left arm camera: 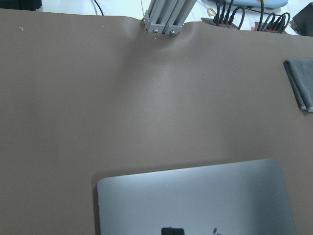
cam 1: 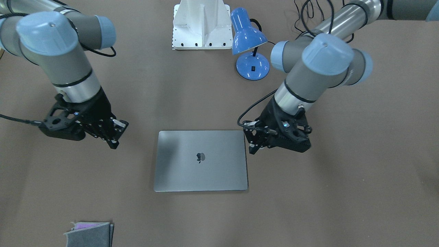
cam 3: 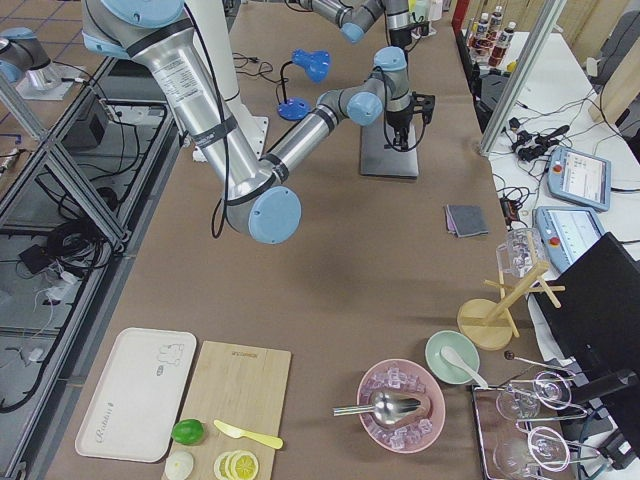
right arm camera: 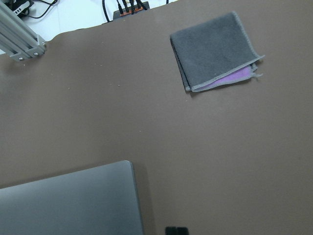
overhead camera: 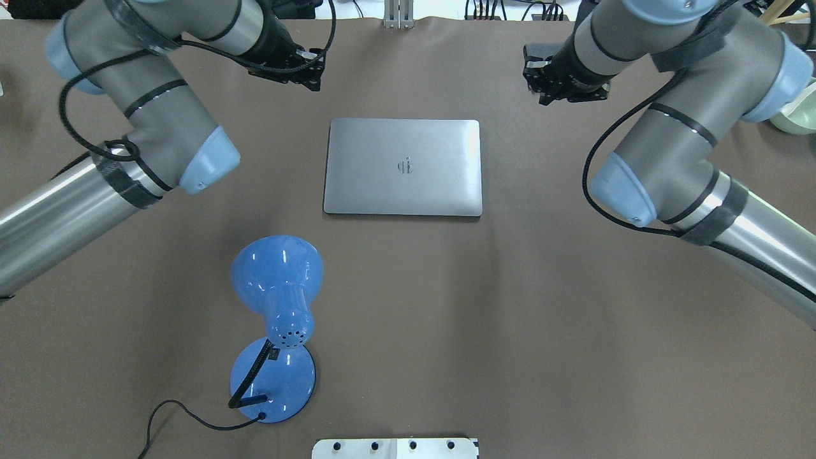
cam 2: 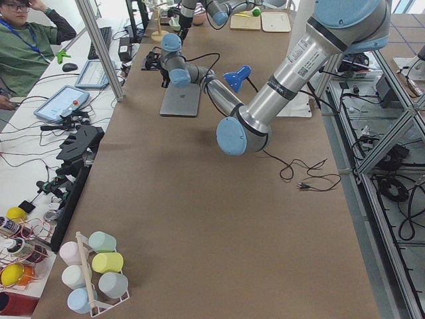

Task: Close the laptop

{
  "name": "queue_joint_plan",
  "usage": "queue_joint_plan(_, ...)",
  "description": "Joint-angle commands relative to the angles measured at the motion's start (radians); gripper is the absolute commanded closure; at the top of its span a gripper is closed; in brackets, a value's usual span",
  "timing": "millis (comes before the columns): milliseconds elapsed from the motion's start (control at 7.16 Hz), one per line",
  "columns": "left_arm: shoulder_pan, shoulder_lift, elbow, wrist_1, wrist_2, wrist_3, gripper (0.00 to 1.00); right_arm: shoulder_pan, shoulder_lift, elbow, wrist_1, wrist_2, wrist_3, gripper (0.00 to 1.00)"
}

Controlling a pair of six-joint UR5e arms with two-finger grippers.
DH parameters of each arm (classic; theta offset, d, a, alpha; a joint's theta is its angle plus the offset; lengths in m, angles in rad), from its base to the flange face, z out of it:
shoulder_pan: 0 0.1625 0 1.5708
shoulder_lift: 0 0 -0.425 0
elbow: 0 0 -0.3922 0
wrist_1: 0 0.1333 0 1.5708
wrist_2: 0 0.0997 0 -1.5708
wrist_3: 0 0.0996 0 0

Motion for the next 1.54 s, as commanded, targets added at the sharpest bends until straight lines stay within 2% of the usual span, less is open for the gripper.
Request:
queue_joint_plan(0, -0.126, 0.13, -0.216, 0.191, -0.114, 0.212, 1.0, 0.105, -0.166, 0.139, -0.033, 0.101, -0.186, 1.0)
queue_joint_plan(140, -0.189, 0.205, -0.258, 0.206, -0.152, 0.321, 1.0, 0.151, -0.248, 0.175, -0.031, 0.134, -0.293, 1.0)
queue_joint_plan(419, -0.33, 0.335, -0.259, 0.206, -0.243, 0.558, 1.0, 0.273, -0.422, 0.221, -0.02, 0.212, -0.557, 1.0)
queue_joint_plan(559, -0.385, 0.404, -0.257, 0.206, -0.251, 0.678, 1.0, 0.358, -0.511, 0.233, -0.019, 0.256, -0.699, 1.0)
queue_joint_plan(699, -0.43, 0.484, -0.256, 0.206, -0.251, 0.802, 0.75, 0.451, -0.6, 0.233, -0.019, 0.282, -0.866, 0.45)
queue_joint_plan(838, -0.467, 0.56, -0.257, 0.204, -0.251, 0.881, 0.03, 0.528, -0.673, 0.233, -0.019, 0.286, -0.968, 0.0)
queue_joint_plan(978, -0.513, 0.619, -0.252, 0.206, -0.252, 0.891, 0.02, 0.591, -0.73, 0.223, -0.032, 0.289, -1.072, 0.0)
queue_joint_plan(1118, -0.56, 0.679, -0.251, 0.207, -0.249, 0.959, 0.02, 0.617, -0.793, 0.227, -0.03, 0.284, -1.102, 0.0)
queue_joint_plan(1257, -0.579, 0.704, -0.204, 0.228, -0.24, 1.006, 0.02, 0.64, -0.833, 0.23, -0.028, 0.284, -1.107, 0.0)
queue_joint_plan(1397, -0.576, 0.733, -0.164, 0.329, -0.239, 1.005, 0.02, 0.641, -0.856, 0.2, -0.033, 0.272, -1.166, 0.0)
